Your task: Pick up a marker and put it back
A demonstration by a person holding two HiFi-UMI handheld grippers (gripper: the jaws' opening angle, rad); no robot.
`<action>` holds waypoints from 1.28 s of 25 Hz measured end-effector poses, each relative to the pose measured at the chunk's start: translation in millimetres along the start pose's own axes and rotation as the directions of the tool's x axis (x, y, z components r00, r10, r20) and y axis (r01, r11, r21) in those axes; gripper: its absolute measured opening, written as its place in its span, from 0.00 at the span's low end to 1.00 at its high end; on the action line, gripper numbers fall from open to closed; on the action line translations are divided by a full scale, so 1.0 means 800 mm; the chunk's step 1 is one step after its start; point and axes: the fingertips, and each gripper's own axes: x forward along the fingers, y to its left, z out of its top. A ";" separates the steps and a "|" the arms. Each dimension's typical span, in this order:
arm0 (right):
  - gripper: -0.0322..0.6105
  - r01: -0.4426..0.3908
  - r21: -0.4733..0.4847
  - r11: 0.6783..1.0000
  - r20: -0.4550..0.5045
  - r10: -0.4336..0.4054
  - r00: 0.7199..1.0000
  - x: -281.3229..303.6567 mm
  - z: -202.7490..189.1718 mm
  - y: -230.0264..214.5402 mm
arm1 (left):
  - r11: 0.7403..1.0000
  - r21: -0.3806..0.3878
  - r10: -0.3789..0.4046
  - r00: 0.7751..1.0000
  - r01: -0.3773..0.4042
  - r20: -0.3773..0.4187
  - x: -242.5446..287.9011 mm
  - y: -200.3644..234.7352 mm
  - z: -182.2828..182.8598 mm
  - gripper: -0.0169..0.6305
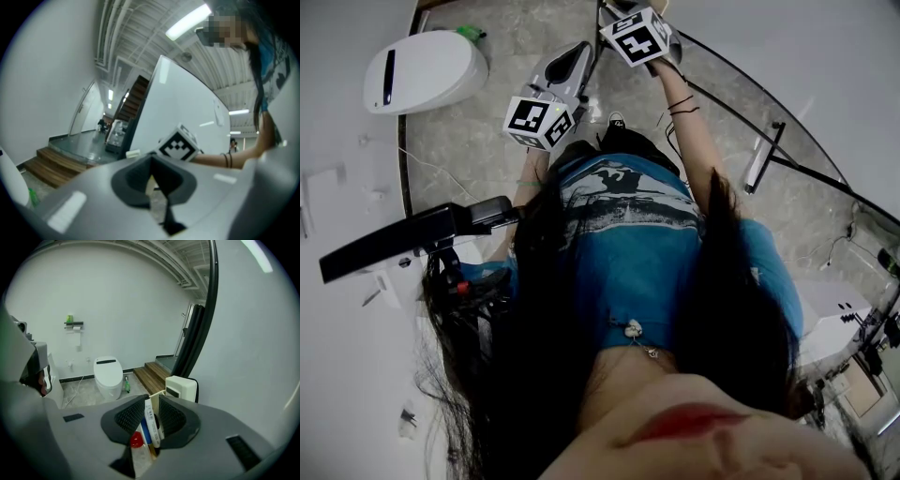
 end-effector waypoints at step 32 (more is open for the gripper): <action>0.08 -0.134 0.706 0.695 0.279 -0.099 0.955 -0.206 -0.109 0.134 | 0.985 -0.055 -0.169 0.982 0.164 -0.088 -0.075 -0.098 -0.059 0.03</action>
